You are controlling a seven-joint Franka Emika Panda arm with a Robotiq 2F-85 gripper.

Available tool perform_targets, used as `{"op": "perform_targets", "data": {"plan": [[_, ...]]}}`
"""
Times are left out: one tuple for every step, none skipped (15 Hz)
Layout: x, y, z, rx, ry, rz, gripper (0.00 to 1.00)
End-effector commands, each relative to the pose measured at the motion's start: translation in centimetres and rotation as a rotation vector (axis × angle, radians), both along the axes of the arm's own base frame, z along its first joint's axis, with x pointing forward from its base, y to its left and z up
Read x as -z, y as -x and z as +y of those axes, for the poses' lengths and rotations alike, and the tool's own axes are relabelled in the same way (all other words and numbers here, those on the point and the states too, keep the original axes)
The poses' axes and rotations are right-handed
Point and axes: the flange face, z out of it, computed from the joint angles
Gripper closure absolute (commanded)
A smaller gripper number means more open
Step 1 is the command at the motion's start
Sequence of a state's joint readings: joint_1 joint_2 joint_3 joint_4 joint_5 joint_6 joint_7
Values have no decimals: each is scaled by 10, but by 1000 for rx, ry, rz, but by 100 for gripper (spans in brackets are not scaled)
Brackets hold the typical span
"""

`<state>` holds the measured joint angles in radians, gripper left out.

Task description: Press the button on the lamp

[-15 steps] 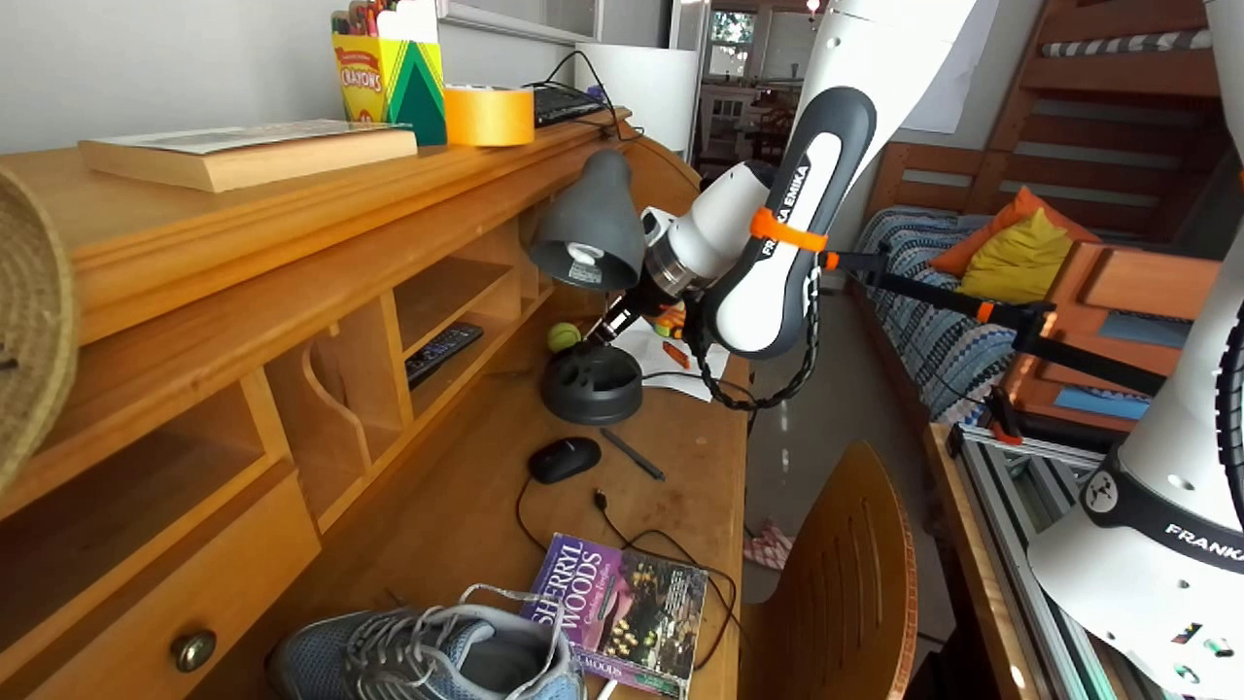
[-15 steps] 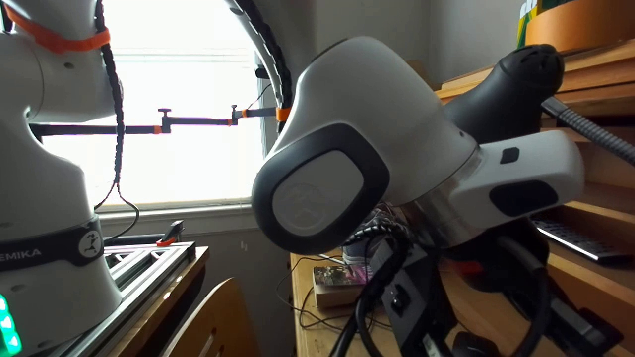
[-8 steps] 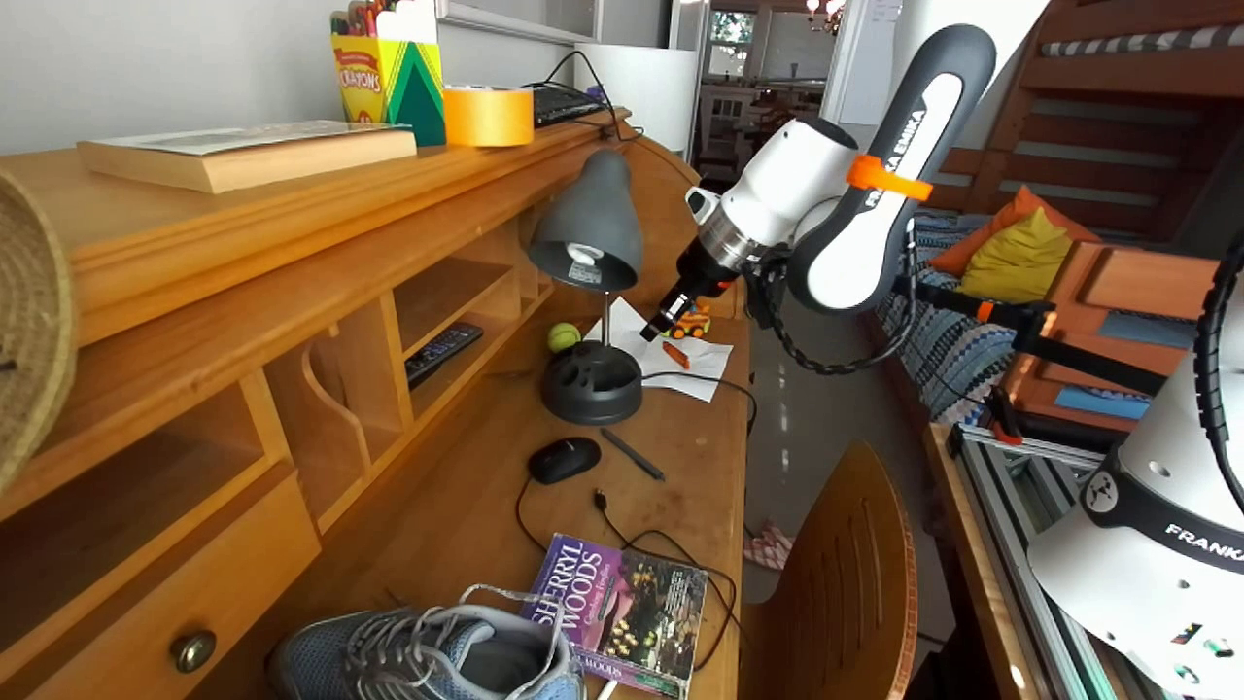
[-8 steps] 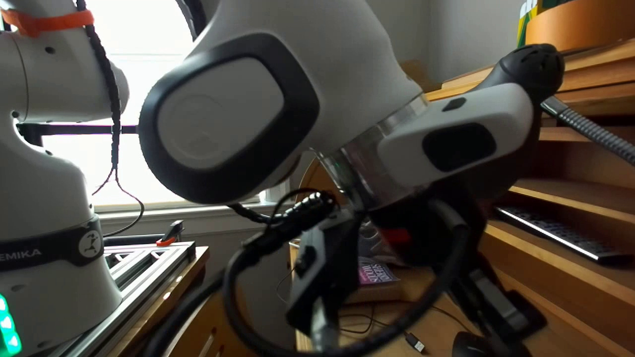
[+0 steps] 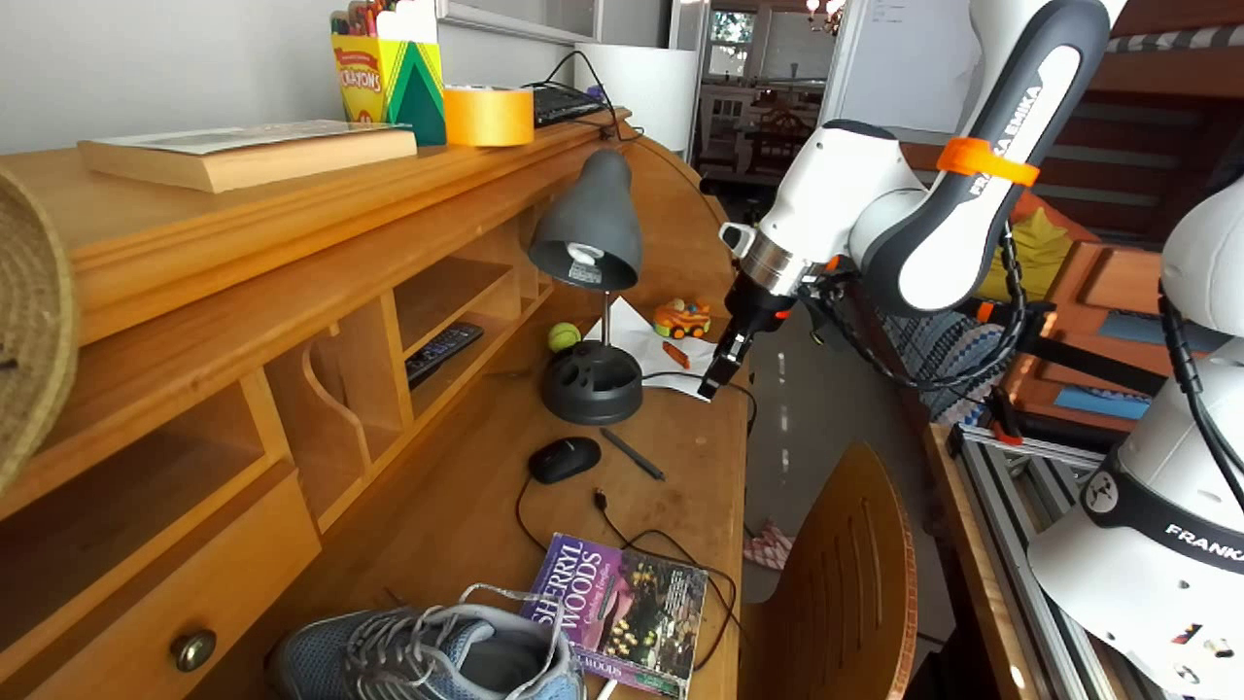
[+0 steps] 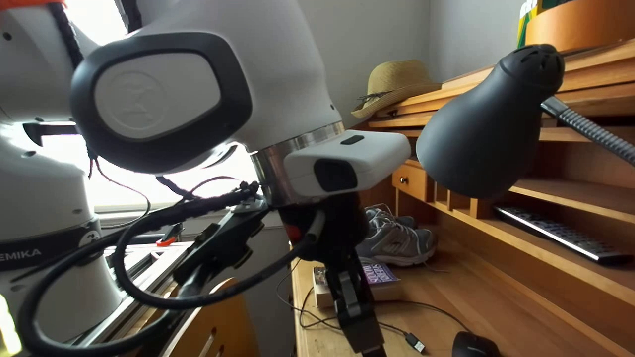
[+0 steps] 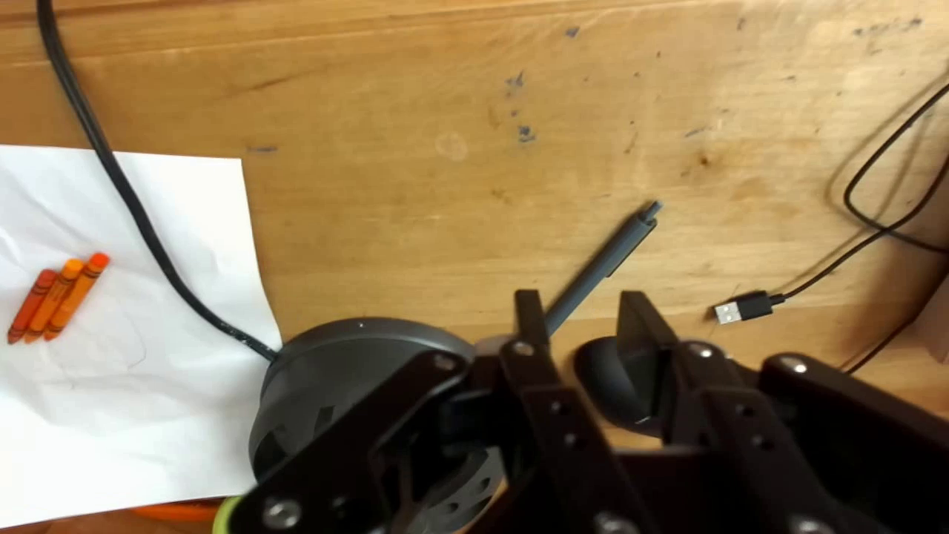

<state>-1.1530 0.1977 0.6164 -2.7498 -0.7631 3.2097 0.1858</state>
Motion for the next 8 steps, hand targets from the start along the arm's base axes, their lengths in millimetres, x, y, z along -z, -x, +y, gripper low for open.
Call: {"op": "perform_targets", "data": {"plan": [[9, 5, 2, -3, -51, 60, 38], [10, 5, 3, -4, -64, 85, 29], [10, 4, 3, -8, -75, 119, 22], [8, 3, 1, -13, -89, 153, 14], [5, 1, -1, -18, -102, 187, 7], [0, -1, -5, -24, -119, 223, 0], [-7, -3, -8, -18, -131, 250, 0], [-16, -6, -14, -18, -148, 274, 0]]}}
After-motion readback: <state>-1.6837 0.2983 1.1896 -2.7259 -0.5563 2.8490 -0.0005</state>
